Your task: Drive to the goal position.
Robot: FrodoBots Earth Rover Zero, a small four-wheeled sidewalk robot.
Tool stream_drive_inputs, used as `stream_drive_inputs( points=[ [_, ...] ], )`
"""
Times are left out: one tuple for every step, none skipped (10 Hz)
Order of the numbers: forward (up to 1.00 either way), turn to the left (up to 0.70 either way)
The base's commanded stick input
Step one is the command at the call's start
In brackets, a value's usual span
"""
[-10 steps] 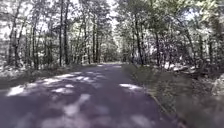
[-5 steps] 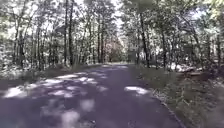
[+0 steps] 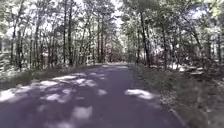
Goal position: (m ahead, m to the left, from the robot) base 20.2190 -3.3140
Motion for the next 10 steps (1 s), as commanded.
stream_drive_inputs(
  points=[
    [0.45, 0.00],
    [0.45, 0.00],
    [0.45, 0.00],
    [0.45, 0.00],
    [0.45, 0.00],
    [0.45, 0.00],
    [0.45, 0.00],
    [0.45, 0.00],
    [0.45, 0.00],
    [0.45, 0.00]
  ],
)
